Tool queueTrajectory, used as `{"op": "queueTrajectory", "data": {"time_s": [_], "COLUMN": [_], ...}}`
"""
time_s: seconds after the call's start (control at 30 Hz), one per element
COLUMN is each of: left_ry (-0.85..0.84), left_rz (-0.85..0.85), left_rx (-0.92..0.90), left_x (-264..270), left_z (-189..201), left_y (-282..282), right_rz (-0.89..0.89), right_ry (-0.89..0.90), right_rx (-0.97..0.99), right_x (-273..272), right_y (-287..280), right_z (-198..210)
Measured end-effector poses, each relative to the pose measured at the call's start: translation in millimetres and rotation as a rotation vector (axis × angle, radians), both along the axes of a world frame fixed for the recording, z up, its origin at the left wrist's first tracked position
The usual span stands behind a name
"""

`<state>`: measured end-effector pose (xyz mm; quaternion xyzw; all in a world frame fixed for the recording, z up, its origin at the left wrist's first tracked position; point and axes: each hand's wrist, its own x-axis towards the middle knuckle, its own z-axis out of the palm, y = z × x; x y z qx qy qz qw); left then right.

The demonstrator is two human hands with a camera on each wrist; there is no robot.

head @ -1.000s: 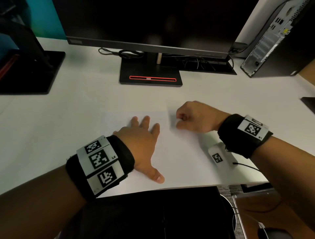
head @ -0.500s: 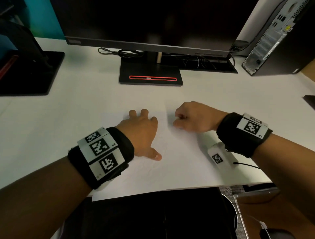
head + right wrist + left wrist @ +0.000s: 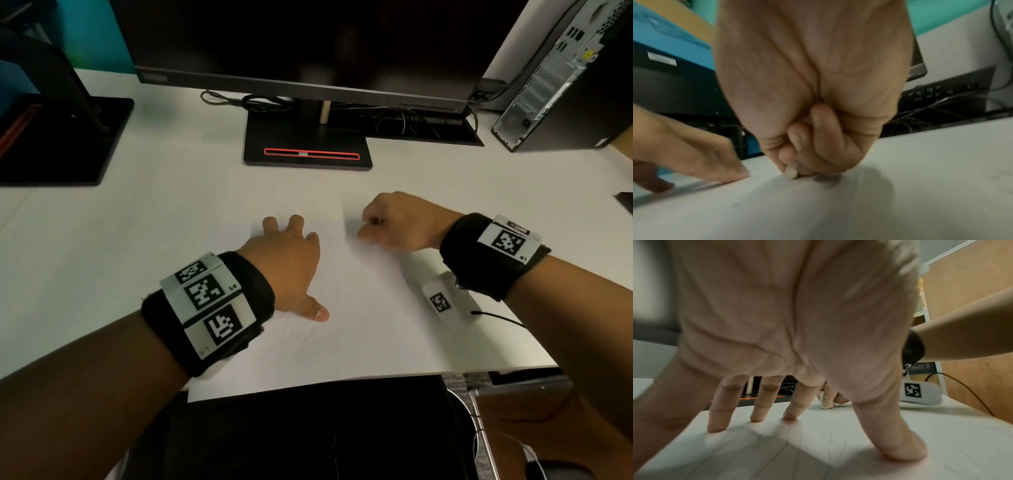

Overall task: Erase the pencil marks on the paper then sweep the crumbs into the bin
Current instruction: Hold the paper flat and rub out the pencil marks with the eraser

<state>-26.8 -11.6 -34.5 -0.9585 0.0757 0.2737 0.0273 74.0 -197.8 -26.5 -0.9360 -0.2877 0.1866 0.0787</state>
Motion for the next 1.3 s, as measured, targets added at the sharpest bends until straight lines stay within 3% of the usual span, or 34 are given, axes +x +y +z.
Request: {"op": "queueTrajectory", "data": {"time_s": [0.17,0.33,0.5,0.63,0.83,0.97,1.1,1.3], "left_ry": [-0.002,-0.009,-0.015,-0.023,-0.015,-0.02,-0.022,-0.021], "left_rz": [-0.006,-0.01,-0.015,-0.021,-0.013,-0.012,-0.015,-0.01], "left_rx": [-0.005,0.002,0.005,0.009,0.007,0.012,0.01,0.014], "left_x": [0.2,-1.3,-0.6,-1.3,-0.6,-1.1,-0.3,-1.0], "left_z": [-0.5,-0.4,-0.6,-1.4,-0.7,-1.8,-2.5,-3.0], "left_y": [0.8,1.6,1.5,2.4,1.4,1.1,1.0,1.2], "right_rz": [0.139,0.031,0.16,0.037,0.147,0.053,0.181,0.105], "right_ry": [0.05,-0.013,0.058,-0.002,0.107,-0.013,0.079,-0.014], "right_rx": [-0.015,-0.004,-0.026,-0.017,-0.014,-0.013,-0.003,-0.02], "right_x": [-18.0,-2.3,-17.7,-1.3,-12.8,1.5,-12.1,-2.0], "right_y": [9.3,4.7,11.8,8.5,17.4,16.7,22.9,20.0], "right_z": [-5.3,2.7,-2.0,2.6,-2.0,1.8,-6.2,0.7]}}
